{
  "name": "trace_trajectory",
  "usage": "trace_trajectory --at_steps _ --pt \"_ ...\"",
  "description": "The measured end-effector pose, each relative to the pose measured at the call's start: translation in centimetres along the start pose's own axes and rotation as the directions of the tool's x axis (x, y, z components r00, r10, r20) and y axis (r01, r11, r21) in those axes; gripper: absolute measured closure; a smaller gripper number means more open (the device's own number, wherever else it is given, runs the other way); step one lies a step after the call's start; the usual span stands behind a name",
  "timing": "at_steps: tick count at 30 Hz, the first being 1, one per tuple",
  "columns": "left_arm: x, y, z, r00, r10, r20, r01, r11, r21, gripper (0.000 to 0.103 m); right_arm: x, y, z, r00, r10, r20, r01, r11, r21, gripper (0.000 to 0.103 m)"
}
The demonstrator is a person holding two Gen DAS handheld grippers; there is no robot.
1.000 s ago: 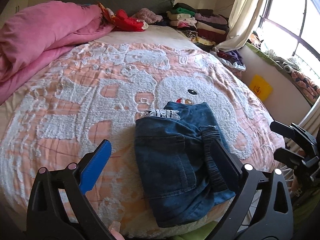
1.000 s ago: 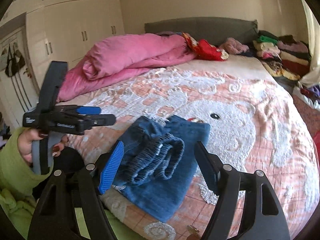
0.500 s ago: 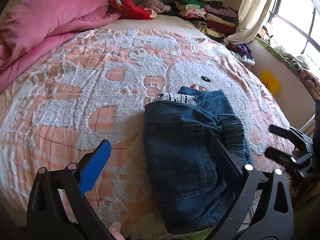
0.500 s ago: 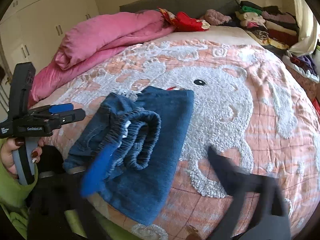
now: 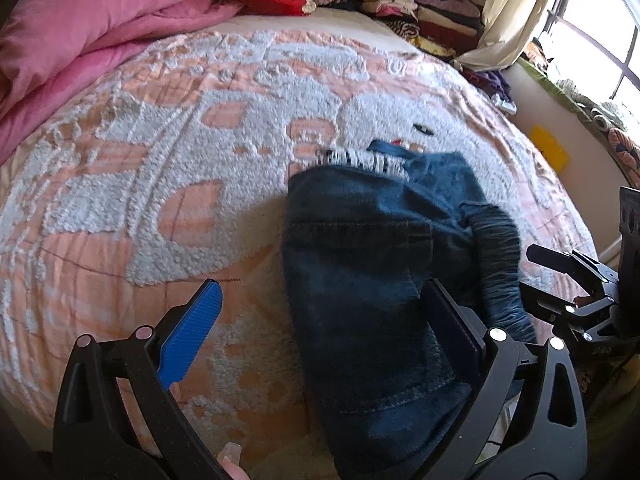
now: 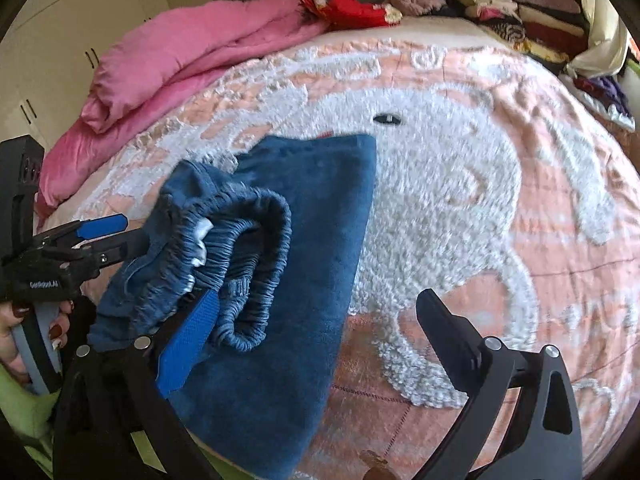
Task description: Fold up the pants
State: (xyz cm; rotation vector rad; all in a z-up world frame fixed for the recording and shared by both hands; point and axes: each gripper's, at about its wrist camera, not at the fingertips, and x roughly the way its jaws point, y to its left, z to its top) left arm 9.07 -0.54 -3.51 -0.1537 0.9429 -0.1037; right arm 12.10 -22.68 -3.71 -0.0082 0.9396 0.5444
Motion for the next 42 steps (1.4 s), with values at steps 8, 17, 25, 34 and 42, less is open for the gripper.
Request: trace_trajectory --at_steps 8,17,25,34,42 --pt "2.5 -0.7 -0.3 0.999 -0.031 -0.026 0.031 1.000 -0.004 0.010 1.3 -0.6 -0.2 0.998 0.059 -0.003 -0.059 0.998 0.026 0.008" --pt "2.0 -2.6 0.6 0.999 -0.053 -0.007 0.053 0.997 0.051 0.064 1.6 1.2 0.8 0.985 0.170 0.035 -0.168 0.984 -0.060 0.078" --pt "-0.1 -2.4 4.3 0.994 -0.081 0.075 0.078 0.996 0.040 0.072 -1.2 2.6 4.6 0.975 0.168 0.144 -0.146 0.977 -0.152 0.080" --pt "0.9 -2.1 8.7 0.991 -0.054 0.123 0.050 0.998 0.036 0.072 0.3 1.0 8.9 0.974 0.126 0.189 -0.101 0.986 -0.136 0.080" --pt "3.8 -1.5 8.3 0.997 -0.024 0.069 0.021 0.999 0.038 0.054 3.4 -0.3 8.6 0.994 0.013 0.109 -0.003 0.997 -0.083 0.071"
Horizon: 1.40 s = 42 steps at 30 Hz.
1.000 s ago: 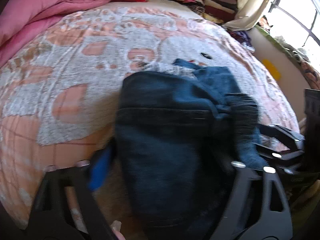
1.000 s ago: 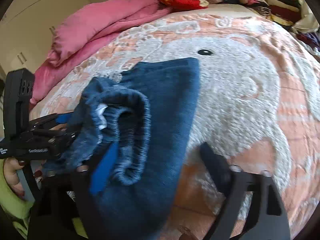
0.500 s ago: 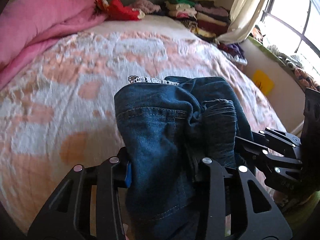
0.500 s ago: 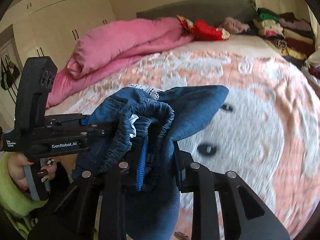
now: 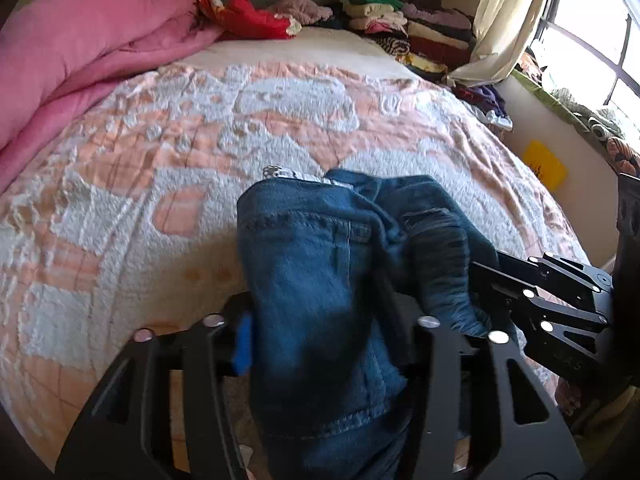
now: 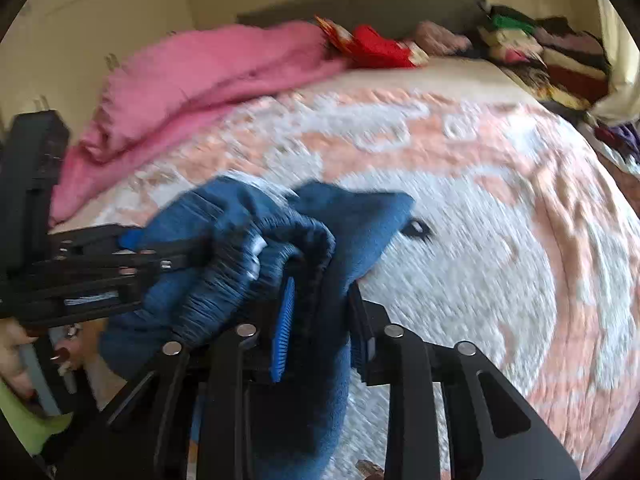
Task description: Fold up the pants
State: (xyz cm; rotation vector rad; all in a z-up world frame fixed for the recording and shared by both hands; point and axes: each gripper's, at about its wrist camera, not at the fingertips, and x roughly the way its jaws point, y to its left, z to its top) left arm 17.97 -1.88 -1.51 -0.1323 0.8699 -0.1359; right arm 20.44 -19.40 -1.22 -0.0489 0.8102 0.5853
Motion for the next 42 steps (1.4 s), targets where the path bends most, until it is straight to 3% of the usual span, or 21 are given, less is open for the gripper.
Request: trace_trajectory --at_steps 1,5,9,14,17,28,42 --pt "0.2 0.1 -0.2 1.000 0.003 -0.007 -0.003 1.000 -0.001 0.052 0.3 -0.3 -0.3 1.000 -0.010 -0.015 0.010 1.000 0.016 0.062" --pt "1.2 0.5 -0.9 0.999 0.016 -0.039 -0.016 1.000 -0.004 0.041 1.1 -1.8 -1.4 0.997 -0.046 -0.062 0.051 0.996 0.080 0.044" --pt "1.3 0.8 -1.2 0.999 0.007 -0.048 -0.009 1.000 -0.027 0.038 1.5 -2.2 -1.8 0.995 -0.050 -0.083 0.058 0.994 0.092 0.042" --pt "-0.8 0.7 -1.2 1.000 0.006 -0.002 -0.006 1.000 -0.022 0.023 -0.9 -1.7 -1.5 0.996 -0.084 -0.027 0.086 0.992 0.088 0.016" --pt "-2.6 0.8 -1.2 0.999 0.020 0.035 -0.019 1.000 -0.020 0.013 -3.3 -1.4 -1.5 0.996 -0.081 0.029 0.078 0.992 0.096 0.006" --pt "-9.0 0.4 -3.1 0.992 0.040 0.116 -0.040 0.999 -0.006 0.010 -10.3 1.1 -2.2 0.984 -0.096 0.153 0.087 0.994 0.065 0.005" --pt "-13.4 0.8 -6.7 0.987 0.074 0.141 -0.071 0.997 -0.021 0.010 -14.3 3.6 -4.7 0.971 -0.145 0.191 0.147 0.989 0.004 0.005"
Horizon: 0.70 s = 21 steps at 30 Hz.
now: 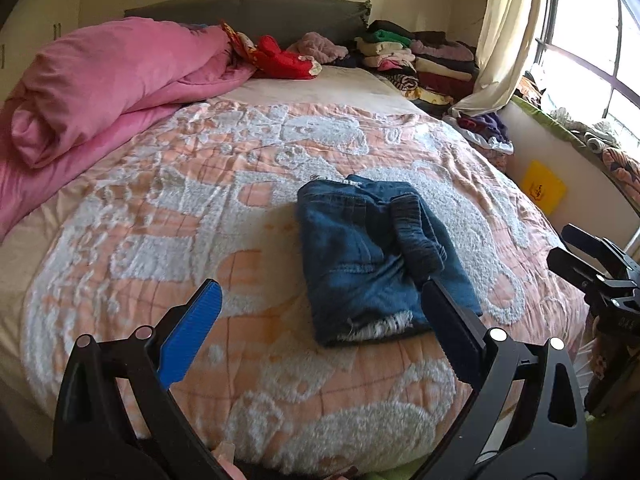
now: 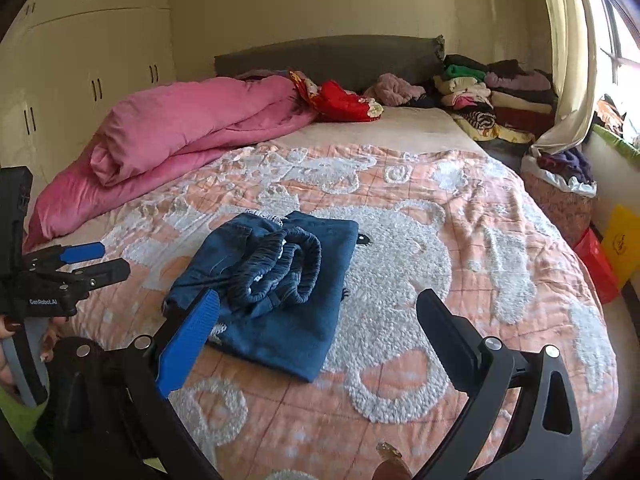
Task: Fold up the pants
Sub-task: 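Release the folded bundle and withdraw both tools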
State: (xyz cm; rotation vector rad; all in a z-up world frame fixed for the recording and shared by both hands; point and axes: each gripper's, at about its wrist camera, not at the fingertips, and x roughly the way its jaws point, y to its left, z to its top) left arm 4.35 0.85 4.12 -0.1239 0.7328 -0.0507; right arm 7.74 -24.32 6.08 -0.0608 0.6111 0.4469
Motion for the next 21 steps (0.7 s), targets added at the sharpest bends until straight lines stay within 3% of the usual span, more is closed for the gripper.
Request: trace_trajectory --at_steps 9,21 --pt "-1.4 0.1 -2.3 1.000 0.003 -0.012 -0.003 1.000 -0.017 0.010 -1.2 1.0 -1.7 0.999 -0.009 -0.030 0.009 1.000 -0.012 0.005" --pt "-0.1 0.0 -5.1 0.997 -0.005 -0.080 0.002 0.999 -0.032 0.010 0.0 1.4 -5.3 0.992 -0.020 -0.123 0.020 1.000 0.005 0.005"
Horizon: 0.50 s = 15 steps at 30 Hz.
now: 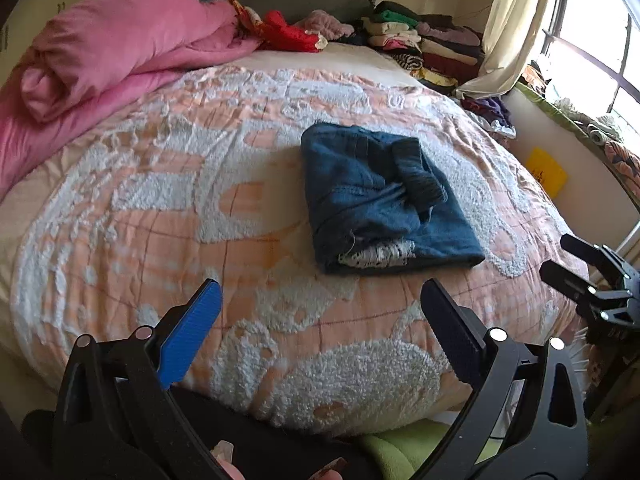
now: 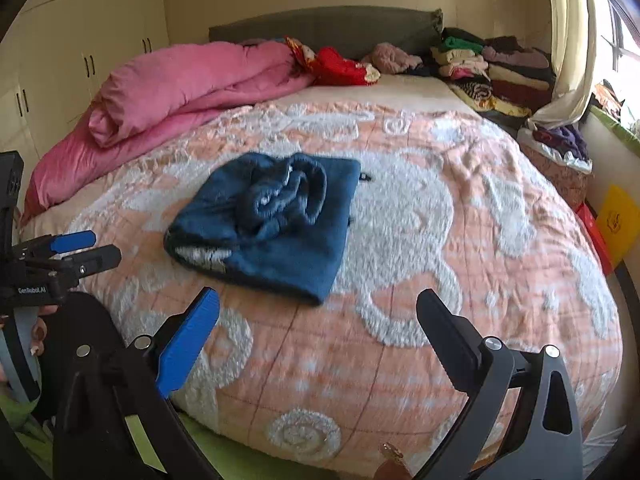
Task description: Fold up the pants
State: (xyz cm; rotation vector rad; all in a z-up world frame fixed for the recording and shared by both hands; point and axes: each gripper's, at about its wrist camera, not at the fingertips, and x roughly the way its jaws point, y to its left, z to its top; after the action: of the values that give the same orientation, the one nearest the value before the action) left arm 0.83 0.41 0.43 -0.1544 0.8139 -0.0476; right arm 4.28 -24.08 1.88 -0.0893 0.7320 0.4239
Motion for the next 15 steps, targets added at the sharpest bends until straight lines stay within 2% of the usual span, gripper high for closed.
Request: trace_trajectory --at_steps 5,15 --pt "0.43 -0.01 -0.31 1.000 0.001 -0.018 -0.001 1.000 -0.006 0.010 0.93 -0.22 -0.55 1.000 0.003 -0.026 -0.002 1.000 0.022 0.005" --pt "0.33 0.09 -0.33 1.000 0.010 -0.019 -0.010 1.000 -0.013 0.010 0.77 -0.37 -0.36 1.000 0.003 -0.021 -0.002 1.000 0.029 0.005"
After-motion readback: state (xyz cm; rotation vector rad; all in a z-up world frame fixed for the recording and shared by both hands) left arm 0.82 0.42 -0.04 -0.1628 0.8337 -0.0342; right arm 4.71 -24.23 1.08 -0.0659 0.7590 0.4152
